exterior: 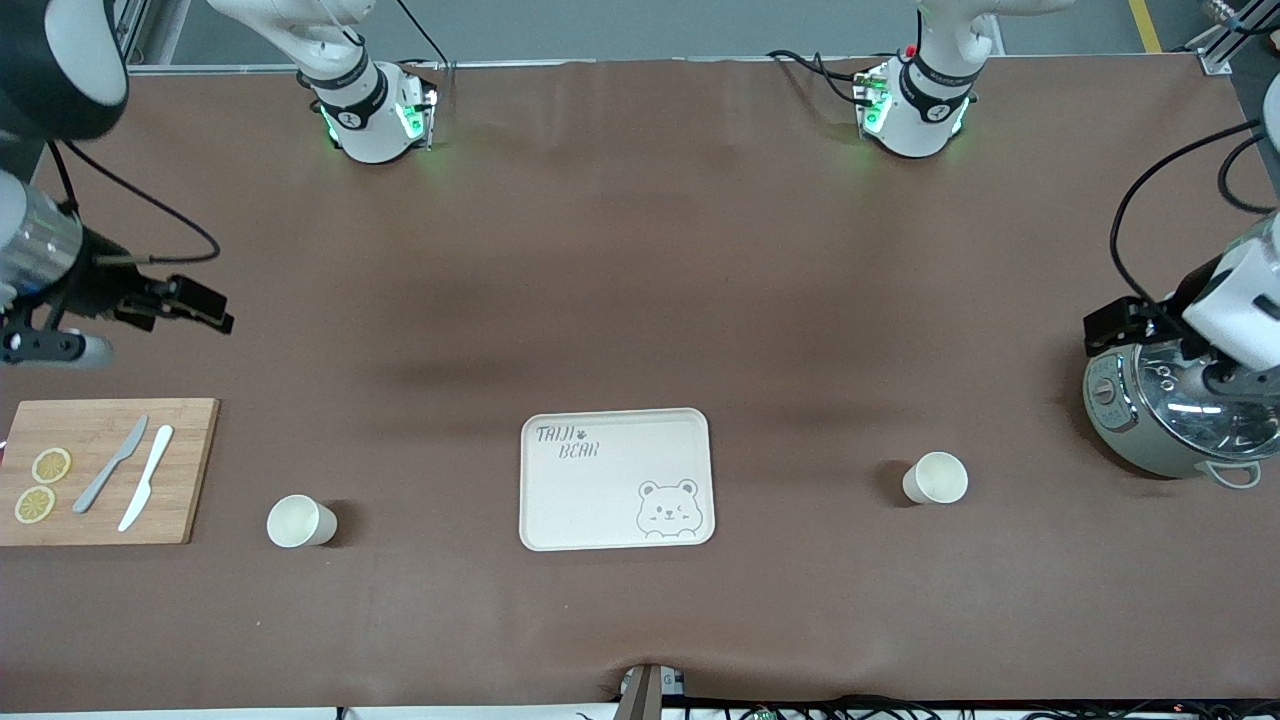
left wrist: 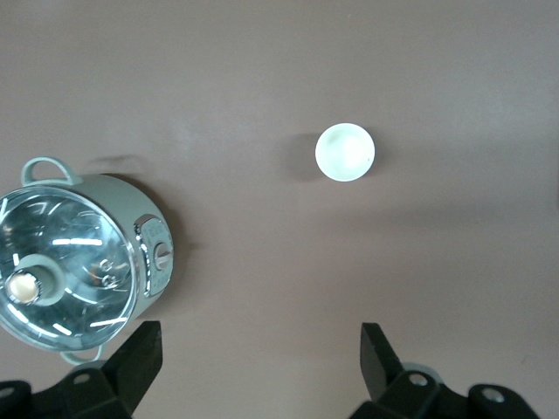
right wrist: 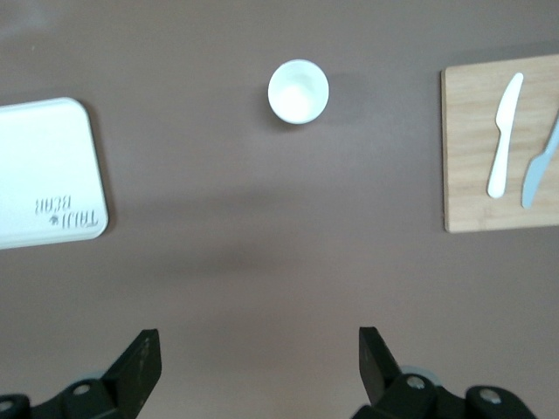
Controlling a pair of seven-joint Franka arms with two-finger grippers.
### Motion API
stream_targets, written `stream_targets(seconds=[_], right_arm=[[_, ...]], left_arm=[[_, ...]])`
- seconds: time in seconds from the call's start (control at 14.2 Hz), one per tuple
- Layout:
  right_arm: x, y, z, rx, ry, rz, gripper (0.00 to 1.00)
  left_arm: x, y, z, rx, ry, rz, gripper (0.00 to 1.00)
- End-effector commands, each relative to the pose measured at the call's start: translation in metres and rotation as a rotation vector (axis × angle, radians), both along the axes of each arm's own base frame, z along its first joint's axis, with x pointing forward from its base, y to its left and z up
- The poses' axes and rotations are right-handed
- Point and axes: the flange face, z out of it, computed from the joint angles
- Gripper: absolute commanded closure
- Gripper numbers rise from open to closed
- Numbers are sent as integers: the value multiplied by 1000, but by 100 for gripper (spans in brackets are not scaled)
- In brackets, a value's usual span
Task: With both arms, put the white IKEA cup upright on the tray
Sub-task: 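Move the right gripper and the left gripper toward the two white cups, then lower the right gripper and the left gripper around the white cups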
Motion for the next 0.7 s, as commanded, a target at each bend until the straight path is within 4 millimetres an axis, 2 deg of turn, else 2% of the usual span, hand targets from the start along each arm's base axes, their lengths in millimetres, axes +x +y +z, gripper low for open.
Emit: stream_targets(seconds=[0.0, 0.21, 0.35, 0.63], right_arm=[[32, -22, -27, 12, -53, -31, 0], [56, -26, -77, -22, -45, -16, 0], [76, -32, -102, -67, -52, -2, 0], [108, -53, -155, -50, -67, -11, 0]], left_arm=[[20, -4, -24, -20, -24, -13, 0], [42, -12, -57, -25, -57, -28, 0], [54, -14, -77, -47, -75, -36, 0], [73, -22, -129, -102, -75, -44, 0]])
